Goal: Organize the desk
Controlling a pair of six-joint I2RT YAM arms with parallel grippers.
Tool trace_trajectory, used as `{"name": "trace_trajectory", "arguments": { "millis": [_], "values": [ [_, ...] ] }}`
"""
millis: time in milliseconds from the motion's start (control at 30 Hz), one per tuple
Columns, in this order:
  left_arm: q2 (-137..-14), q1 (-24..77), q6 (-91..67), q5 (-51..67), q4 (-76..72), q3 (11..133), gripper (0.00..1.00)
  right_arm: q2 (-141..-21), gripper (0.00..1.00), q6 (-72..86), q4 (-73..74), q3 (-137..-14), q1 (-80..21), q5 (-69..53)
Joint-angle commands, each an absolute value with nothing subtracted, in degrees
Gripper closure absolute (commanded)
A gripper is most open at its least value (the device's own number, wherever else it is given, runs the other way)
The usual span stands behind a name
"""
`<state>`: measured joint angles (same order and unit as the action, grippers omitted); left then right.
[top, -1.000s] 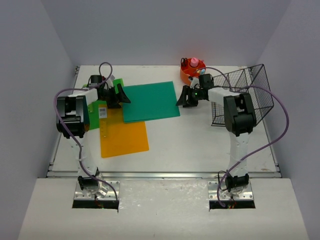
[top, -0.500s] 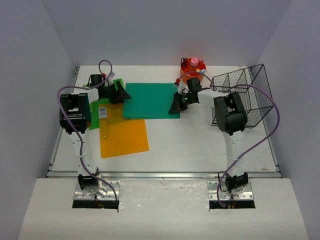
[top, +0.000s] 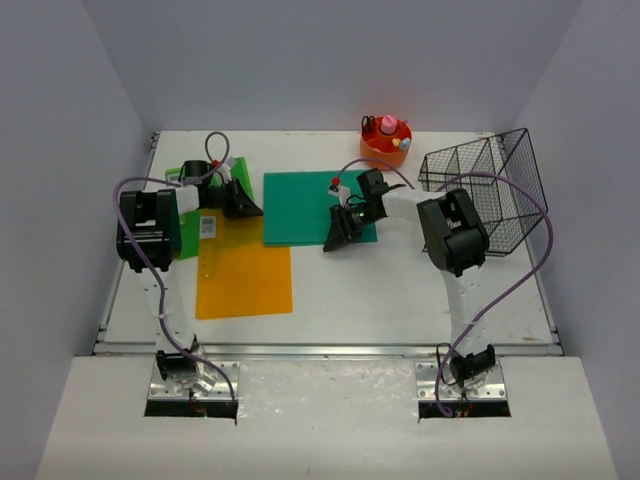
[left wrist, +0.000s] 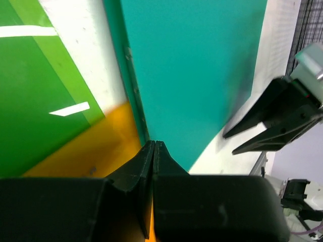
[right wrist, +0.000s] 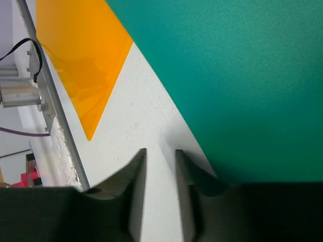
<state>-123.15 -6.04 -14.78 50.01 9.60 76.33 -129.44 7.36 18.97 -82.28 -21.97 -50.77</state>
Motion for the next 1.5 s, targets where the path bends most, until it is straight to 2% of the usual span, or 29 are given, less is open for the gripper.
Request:
{"name": "trace_trajectory", "arguments": {
  "millis": [0,33,200,267,300,333,433,500,667,933,1133,1300,1400,1433,1467],
  "values": [
    [-116.5,-6.6,-7.6,50.2,12.7,75.5,1.0,-122.3,0.57,5.6,17.7,-85.5,-21.5,-53.0],
    [-116.0,-6.7,-6.5,50.4,13.2,75.3,1.0,-120.9,0.52,5.5,17.5,-86.7,-21.4,-53.2],
    [-113.9,-7.6,-4.7,50.1,14.6,75.1,1.0,-116.6,0.37,5.7,19.5,-90.0,-20.5,-54.7],
    [-113.6,-7.7,-5.0,48.2,15.2,75.1,1.0,-115.6,0.27,5.5,20.2,-90.0,-20.1,-52.0],
    [-113.9,-7.7,-5.1,47.6,15.9,75.3,1.0,-115.2,0.25,5.5,20.3,-89.6,-19.7,-49.6],
    [-114.9,-7.7,-5.5,47.2,17.3,76.1,0.95,-114.7,0.24,6.0,20.4,-88.9,-19.0,-45.5],
    [-116.0,-7.7,-7.1,45.6,17.3,76.0,0.54,-114.9,0.24,9.0,20.9,-87.5,-16.0,-38.2],
    [-115.8,-7.7,-8.6,45.3,15.1,74.4,0.42,-115.5,0.25,12.1,22.4,-87.2,-13.3,-32.2],
    [-116.5,-7.6,-10.3,44.9,13.4,73.1,0.35,-115.9,0.21,13.0,22.4,-84.2,-10.6,-22.5],
    [-116.8,-7.6,-11.8,46.1,13.1,69.7,0.35,-122.0,0.15,14.9,23.2,-86.3,-9.7,-19.2],
    [-116.6,-7.4,-14.0,45.8,9.5,62.8,0.32,-127.2,0.17,18.5,21.3,-87.3,-9.7,-26.4],
    [-120.4,-6.4,-17.5,45.7,4.6,61.9,0.32,-131.6,0.23,22.5,18.4,-87.3,-10.1,-35.6],
    [-120.2,-6.0,-15.7,45.7,4.4,61.9,0.32,-133.2,0.33,23.7,17.0,-86.9,-11.6,-40.8],
    [-120.5,-6.0,-15.7,45.6,5.0,62.3,0.32,-133.6,0.39,23.6,16.7,-86.8,-12.5,-41.7],
    [-120.6,-6.0,-16.1,45.5,5.4,62.7,0.32,-133.8,0.5,23.5,16.4,-86.7,-13.2,-42.7]
  ]
}}
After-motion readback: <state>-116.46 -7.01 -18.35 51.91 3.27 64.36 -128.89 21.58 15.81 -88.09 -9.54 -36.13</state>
